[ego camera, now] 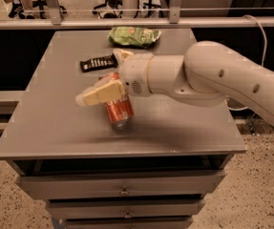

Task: Knock coke can over

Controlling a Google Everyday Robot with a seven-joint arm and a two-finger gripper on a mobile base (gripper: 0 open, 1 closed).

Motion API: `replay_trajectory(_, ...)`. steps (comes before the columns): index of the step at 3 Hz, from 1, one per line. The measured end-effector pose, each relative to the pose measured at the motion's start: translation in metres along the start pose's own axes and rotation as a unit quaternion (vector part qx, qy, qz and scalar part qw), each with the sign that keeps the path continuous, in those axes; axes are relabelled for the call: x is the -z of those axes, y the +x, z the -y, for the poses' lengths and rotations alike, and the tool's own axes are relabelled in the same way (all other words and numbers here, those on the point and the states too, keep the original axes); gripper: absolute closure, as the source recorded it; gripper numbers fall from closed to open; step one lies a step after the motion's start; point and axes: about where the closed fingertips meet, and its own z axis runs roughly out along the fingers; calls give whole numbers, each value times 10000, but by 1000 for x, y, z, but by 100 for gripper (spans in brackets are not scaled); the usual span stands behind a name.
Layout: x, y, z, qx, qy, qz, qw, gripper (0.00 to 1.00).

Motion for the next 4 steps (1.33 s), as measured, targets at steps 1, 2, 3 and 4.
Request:
replay_trajectory(1,-32,-40,20,127,-36,200,9997,0)
replay_trajectory(2,-43,-53,29,208,-90,239,9995,0)
replay_trajectory(3,-17,-34,36,240,-71,84,9997,0)
replay_trajectory(4,21,-6,41,304,-49,-123,9994,0)
